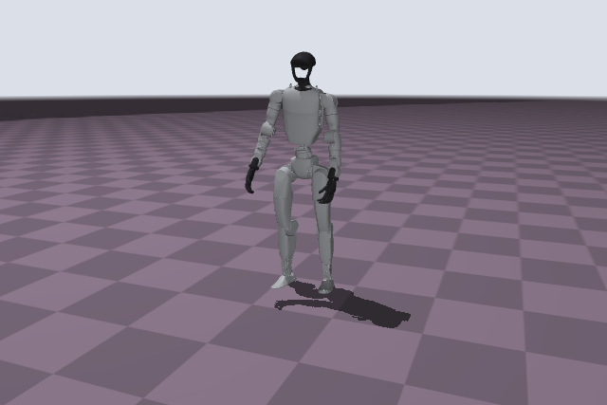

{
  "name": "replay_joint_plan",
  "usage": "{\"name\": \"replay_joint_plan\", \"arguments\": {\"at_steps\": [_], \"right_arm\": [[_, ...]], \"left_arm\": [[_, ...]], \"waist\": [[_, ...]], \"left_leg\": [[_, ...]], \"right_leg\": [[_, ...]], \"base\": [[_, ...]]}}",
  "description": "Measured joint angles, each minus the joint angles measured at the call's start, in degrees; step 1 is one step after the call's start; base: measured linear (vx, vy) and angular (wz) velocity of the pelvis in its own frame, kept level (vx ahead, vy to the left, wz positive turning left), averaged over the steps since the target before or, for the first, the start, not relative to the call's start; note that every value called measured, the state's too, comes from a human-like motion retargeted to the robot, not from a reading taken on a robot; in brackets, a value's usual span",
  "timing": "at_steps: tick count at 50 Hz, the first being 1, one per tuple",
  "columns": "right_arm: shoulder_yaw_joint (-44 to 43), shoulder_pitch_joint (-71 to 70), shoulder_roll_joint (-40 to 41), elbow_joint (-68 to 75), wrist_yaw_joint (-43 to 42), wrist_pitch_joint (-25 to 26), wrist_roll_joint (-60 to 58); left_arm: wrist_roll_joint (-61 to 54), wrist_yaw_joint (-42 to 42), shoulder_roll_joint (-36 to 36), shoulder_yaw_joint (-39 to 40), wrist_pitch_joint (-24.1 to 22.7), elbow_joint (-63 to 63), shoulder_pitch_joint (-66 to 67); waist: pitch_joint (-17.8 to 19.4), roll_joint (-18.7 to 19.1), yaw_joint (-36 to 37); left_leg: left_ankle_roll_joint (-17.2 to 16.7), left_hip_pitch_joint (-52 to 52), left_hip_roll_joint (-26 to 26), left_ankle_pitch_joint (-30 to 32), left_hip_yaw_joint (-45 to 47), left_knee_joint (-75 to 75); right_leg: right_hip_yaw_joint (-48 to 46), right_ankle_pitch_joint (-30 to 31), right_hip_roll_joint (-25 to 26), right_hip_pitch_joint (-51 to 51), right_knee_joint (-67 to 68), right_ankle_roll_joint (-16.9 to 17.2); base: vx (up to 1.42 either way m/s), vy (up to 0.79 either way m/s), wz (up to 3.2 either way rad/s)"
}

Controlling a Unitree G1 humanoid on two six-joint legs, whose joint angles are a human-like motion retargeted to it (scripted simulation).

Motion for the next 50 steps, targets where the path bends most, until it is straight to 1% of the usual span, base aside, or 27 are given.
{"name": "replay_joint_plan", "arguments": {"at_steps": [2,3,5,7,10,12,14,18,20,24,27,30,33,35,36,37,39,43,47,50], "right_arm": [[0.87,-0.08,0.66,-0.63,-0.77,-0.51,1.25],[1.59,-0.15,1.01,-0.98,-1.19,-1.00,2.15],[2.43,-0.02,1.27,-1.59,-1.65,-0.99,3.56],[2.39,0.48,0.84,-1.99,-1.72,-0.33,3.70],[1.46,1.64,-0.49,-1.94,-2.00,0.11,2.15],[0.43,2.30,-1.59,-1.37,-2.53,0.20,0.91],[-0.72,2.79,-2.62,-0.66,-3.11,0.34,0.05],[-3.81,3.68,-4.18,0.71,-3.34,1.31,-0.45],[-5.62,4.14,-4.73,1.26,-2.70,1.82,-0.36],[-7.45,4.64,-5.40,1.59,-1.24,1.67,-0.38],[-7.18,3.93,-5.55,1.16,-1.16,1.38,-0.79],[-6.18,2.48,-4.86,0.66,-2.61,1.23,-1.54],[-4.94,1.63,-3.87,0.93,-3.35,0.15,-1.94],[-3.53,1.48,-3.55,1.46,-2.53,-0.42,-0.95],[-2.65,1.24,-3.58,1.83,-1.68,-0.21,-0.25],[-1.85,0.89,-3.68,2.19,-0.80,0.15,0.33],[-1.00,-0.02,-4.13,2.73,0.83,1.61,0.60],[-2.67,-0.30,-4.24,2.60,1.92,4.00,-0.01],[-4.09,-0.14,-3.70,2.04,1.81,4.47,-1.02],[-4.19,-0.33,-3.54,1.25,1.91,4.05,-3.62]], "left_arm": [[0.54,0.48,0.33,-1.46,-0.10,0.39,-0.14],[1.31,0.60,0.70,-2.50,-0.25,0.66,-0.53],[2.87,0.90,1.62,-4.63,0.40,0.98,-1.63],[4.36,1.48,2.59,-5.90,1.42,0.87,-2.92],[4.98,3.35,3.72,-5.51,1.59,0.12,-4.25],[3.01,5.34,4.20,-3.83,0.94,-0.71,-4.46],[0.18,7.41,4.62,-2.00,0.02,-1.44,-4.40],[-3.71,9.77,5.83,-0.21,-1.19,-1.64,-4.20],[-4.23,9.74,6.62,-0.01,-1.52,-1.11,-4.08],[-4.51,9.16,8.20,0.85,-2.56,-0.17,-2.49],[-4.23,9.78,9.35,1.95,-2.93,0.30,-0.96],[-1.98,11.52,10.61,2.96,-2.86,1.18,-0.43],[2.59,12.75,10.82,4.24,-3.39,2.63,-0.82],[6.16,12.46,9.90,5.37,-2.74,3.24,-0.76],[7.68,11.57,9.06,5.99,-1.75,3.29,-0.69],[9.03,10.46,8.20,6.57,-0.67,3.21,-0.65],[10.77,7.31,6.43,7.07,1.64,2.48,-0.63],[12.85,2.16,4.37,4.16,3.56,0.48,-0.57],[11.38,-0.15,3.23,0.93,3.45,-0.86,-0.44],[8.52,-1.59,2.27,-0.21,3.45,-1.08,0.06]], "waist": [[0.27,0.11,-2.00],[0.57,0.10,-2.62],[1.07,0.74,-3.55],[1.33,2.02,-3.78],[1.03,3.67,-3.54],[0.69,4.51,-3.90],[0.39,5.10,-4.61],[-0.66,5.44,-5.47],[-1.42,5.27,-5.24],[-2.65,4.55,-4.37],[-2.81,3.47,-3.67],[-2.16,2.12,-2.71],[-1.07,1.85,-1.70],[-0.42,2.21,-1.47],[-0.02,2.34,-1.60],[0.41,2.40,-1.76],[1.27,2.03,-2.06],[2.01,0.31,0.40],[1.98,-0.58,5.08],[1.36,0.55,6.52]], "left_leg": [[-1.33,0.63,1.88,0.21,-0.08,-0.10],[-2.11,0.99,2.72,0.33,0.09,-0.12],[-3.43,1.42,4.69,0.97,-0.08,-0.24],[-4.55,1.75,6.76,1.58,-0.24,-0.47],[-5.84,2.27,8.99,1.76,-0.12,-0.89],[-6.71,2.74,9.92,1.69,-0.43,-1.30],[-7.47,3.26,10.60,1.68,-1.01,-1.73],[-8.19,3.84,11.68,1.98,-2.11,-2.32],[-8.25,3.90,12.26,2.16,-2.29,-2.33],[-8.72,4.33,13.81,2.17,-1.35,-1.70],[-9.02,4.73,14.93,2.68,0.12,-0.93],[-8.27,4.80,16.51,4.31,1.15,0.20],[-6.04,4.53,19.29,8.18,2.30,1.59],[-4.28,4.07,20.82,10.80,4.06,2.71],[-3.52,3.68,20.90,10.80,5.08,3.53],[-2.76,3.18,20.70,10.23,5.94,4.58],[-1.27,1.73,18.68,6.36,6.89,7.62],[1.01,0.13,10.85,-1.21,8.83,11.31],[1.33,0.43,1.94,-4.58,12.26,9.39],[0.43,0.58,-2.77,-5.73,10.81,5.57]], "right_leg": [[-1.31,-1.52,1.10,0.00,1.63,-0.69],[-2.70,-3.39,1.02,-1.08,4.72,-0.96],[-6.67,-5.91,0.55,-1.57,7.62,-3.20],[-10.59,-7.31,-0.87,-1.71,9.61,-5.59],[-11.66,-8.70,-4.49,-3.56,14.29,-6.63],[-9.55,-8.39,-6.91,-3.92,14.95,-5.70],[-7.70,-6.67,-9.51,-3.14,13.71,-4.20],[-6.03,0.06,-15.20,-0.15,8.59,-1.65],[-4.31,2.35,-17.63,1.03,6.04,-0.59],[0.37,0.80,-20.45,1.83,3.30,1.39],[-0.10,-0.37,-21.51,1.36,2.72,2.05],[-2.12,0.18,-21.62,1.00,1.99,1.44],[-2.03,-0.05,-19.89,1.26,2.10,2.20],[-2.06,-0.97,-18.06,1.47,3.13,2.29],[-2.31,-1.43,-17.25,1.44,3.97,1.83],[-2.57,-1.85,-16.57,1.34,4.85,1.39],[-3.06,-2.39,-15.99,0.78,6.56,0.83],[-2.90,-2.64,-15.50,-0.43,7.42,0.06],[-1.52,-2.05,-13.36,-0.99,5.34,-0.53],[-1.16,-1.79,-9.87,-0.99,4.36,-0.47]], "base": [[-0.01,-0.17,0.14],[-0.02,-0.15,0.05],[-0.02,-0.14,0.08],[-0.01,-0.14,0.10],[0.03,-0.15,0.08],[0.06,-0.19,0.25],[0.08,-0.23,0.36],[0.08,-0.31,0.29],[0.07,-0.38,0.06],[0.07,-0.46,-0.21],[0.05,-0.56,-0.50],[0.04,-0.66,-0.52],[0.04,-0.71,-0.20],[0.04,-0.67,0.17],[0.03,-0.64,0.31],[0.02,-0.61,0.36],[0.01,-0.56,0.31],[0.01,-0.42,-0.08],[0.03,-0.30,-0.48],[0.05,-0.25,-0.32]]}}
